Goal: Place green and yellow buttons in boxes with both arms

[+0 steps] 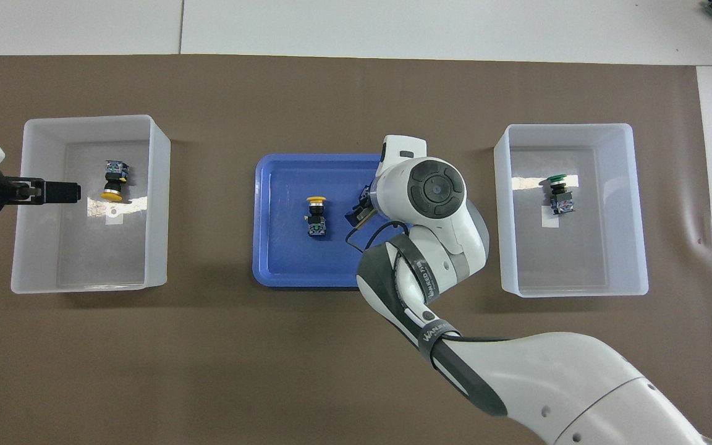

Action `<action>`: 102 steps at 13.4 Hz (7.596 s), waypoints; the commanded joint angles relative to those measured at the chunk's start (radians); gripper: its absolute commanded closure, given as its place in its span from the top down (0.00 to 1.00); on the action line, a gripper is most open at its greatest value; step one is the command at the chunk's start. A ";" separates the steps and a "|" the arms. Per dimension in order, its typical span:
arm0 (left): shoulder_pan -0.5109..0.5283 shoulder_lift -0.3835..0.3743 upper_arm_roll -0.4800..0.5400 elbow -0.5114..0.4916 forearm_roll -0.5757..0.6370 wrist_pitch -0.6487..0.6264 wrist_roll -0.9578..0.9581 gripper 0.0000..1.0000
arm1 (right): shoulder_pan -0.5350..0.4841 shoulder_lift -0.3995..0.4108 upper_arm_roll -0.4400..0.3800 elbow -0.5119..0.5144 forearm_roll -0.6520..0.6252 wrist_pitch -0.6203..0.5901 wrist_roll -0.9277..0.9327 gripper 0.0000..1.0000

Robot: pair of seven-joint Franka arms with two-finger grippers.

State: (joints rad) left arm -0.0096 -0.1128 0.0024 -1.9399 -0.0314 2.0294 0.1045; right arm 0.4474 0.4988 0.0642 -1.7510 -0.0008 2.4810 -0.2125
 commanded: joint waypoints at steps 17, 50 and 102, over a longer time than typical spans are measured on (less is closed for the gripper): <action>-0.358 0.347 0.001 0.199 0.108 0.112 -0.377 1.00 | -0.255 -0.264 0.005 0.008 -0.036 -0.332 -0.036 0.00; -0.300 0.352 0.013 0.240 0.173 0.227 -0.479 0.00 | -0.526 -0.471 -0.004 0.013 -0.027 -0.660 0.254 1.00; -0.043 0.101 0.022 0.300 0.007 -0.324 -0.085 1.00 | -0.383 -0.528 -0.139 0.162 -0.070 -0.942 0.255 1.00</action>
State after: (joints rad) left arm -0.0579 0.0372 0.0223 -1.5807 -0.0125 1.7154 0.0174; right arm 0.0624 -0.0078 -0.0789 -1.5686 -0.0492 1.5289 0.0625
